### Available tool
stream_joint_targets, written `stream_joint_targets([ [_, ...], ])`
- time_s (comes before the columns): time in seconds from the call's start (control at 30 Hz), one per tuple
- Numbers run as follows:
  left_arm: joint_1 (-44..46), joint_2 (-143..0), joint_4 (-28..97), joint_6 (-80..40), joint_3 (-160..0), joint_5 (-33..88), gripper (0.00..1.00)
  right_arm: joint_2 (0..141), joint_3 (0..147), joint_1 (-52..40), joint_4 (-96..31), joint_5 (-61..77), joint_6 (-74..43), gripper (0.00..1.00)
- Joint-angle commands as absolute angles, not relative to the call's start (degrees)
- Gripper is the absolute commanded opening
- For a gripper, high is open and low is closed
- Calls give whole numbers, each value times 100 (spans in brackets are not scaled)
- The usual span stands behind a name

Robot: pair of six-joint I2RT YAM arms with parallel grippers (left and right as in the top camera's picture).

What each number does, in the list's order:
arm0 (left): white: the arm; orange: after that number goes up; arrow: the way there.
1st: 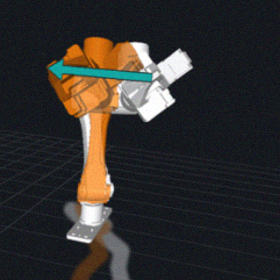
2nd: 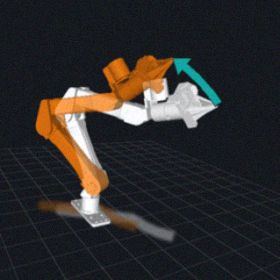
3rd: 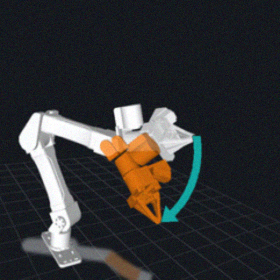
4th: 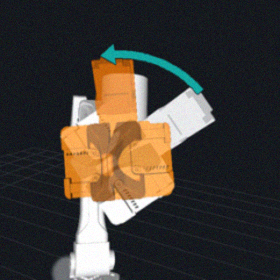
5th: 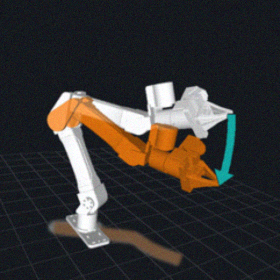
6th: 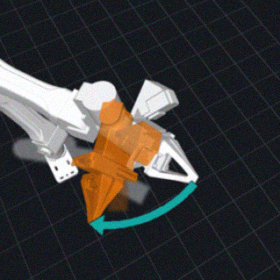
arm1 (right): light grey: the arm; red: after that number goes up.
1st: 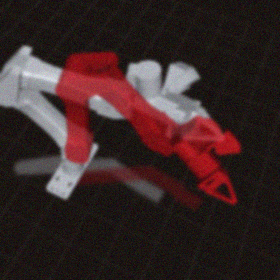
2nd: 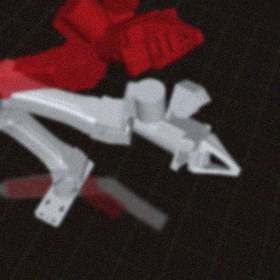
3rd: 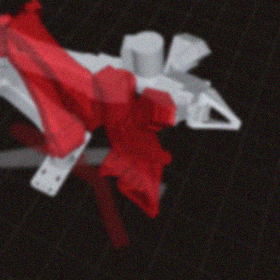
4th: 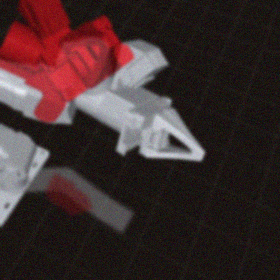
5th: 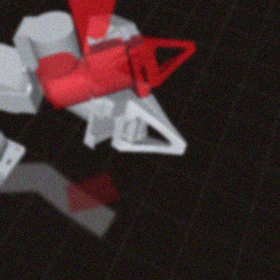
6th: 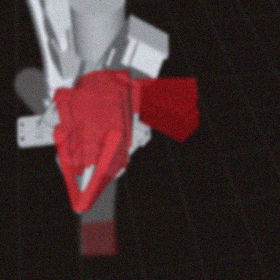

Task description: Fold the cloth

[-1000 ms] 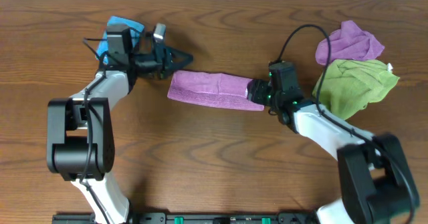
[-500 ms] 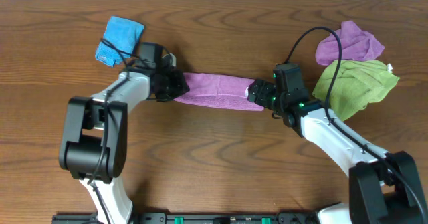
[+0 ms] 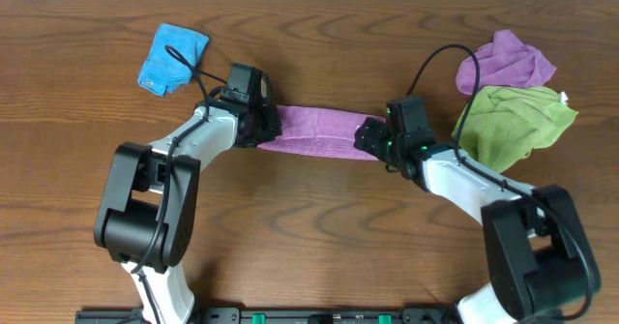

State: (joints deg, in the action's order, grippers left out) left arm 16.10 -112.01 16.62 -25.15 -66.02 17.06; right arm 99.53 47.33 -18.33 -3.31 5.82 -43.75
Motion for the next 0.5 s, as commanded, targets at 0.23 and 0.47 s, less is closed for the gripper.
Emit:
stream_joint_targets([
  [0.23, 1605, -11314, 1918, -2394, -6584, 1310, 6, 10237, 4777, -1883, -202, 626, -4480, 71],
  [0.47, 1605, -11314, 1933, -2397, -6584, 1313, 6, 10353, 4777, -1885, 215, 709, -4320, 31],
])
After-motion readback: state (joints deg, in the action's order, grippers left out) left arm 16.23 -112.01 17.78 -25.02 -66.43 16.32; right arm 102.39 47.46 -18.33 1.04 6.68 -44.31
